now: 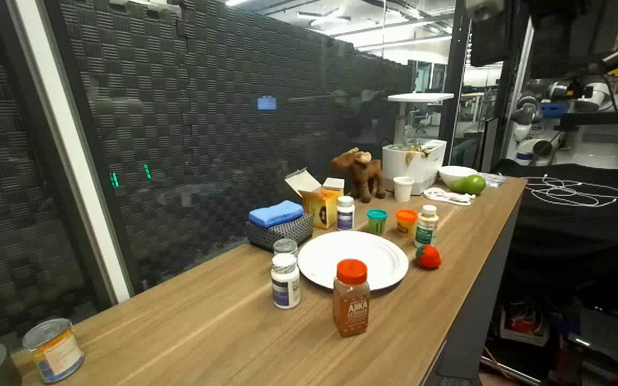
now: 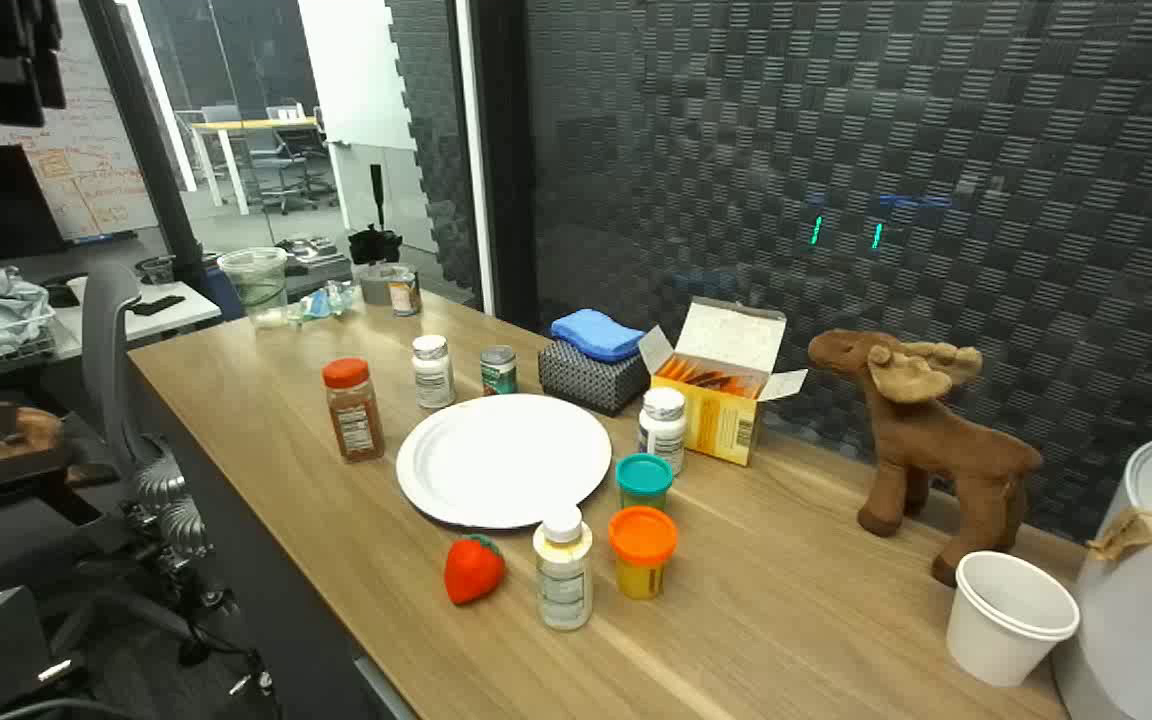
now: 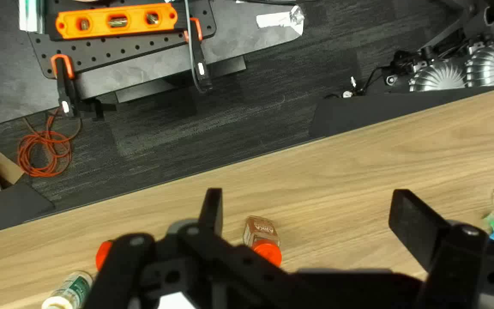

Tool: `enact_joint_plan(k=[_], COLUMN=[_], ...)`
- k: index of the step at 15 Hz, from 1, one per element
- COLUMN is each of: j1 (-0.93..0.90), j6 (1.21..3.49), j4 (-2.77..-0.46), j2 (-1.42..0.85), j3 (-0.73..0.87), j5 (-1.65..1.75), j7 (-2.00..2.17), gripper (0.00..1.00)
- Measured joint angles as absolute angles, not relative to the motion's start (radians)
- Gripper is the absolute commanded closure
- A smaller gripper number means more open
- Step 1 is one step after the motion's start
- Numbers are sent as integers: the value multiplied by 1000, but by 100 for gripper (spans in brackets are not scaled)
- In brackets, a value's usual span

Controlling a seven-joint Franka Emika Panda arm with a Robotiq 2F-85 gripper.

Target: Put the plush toy and all the containers on the white plate

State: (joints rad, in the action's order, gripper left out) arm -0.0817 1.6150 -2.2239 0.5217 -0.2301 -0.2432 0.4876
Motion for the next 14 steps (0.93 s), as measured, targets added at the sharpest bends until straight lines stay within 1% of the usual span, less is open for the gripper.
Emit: enact_joint_plan(k=[14], j1=[-82], j6=[1615], j4=[-2215], j2=[530], j3=[-230], j5=[-243], j7=[488], gripper=[0])
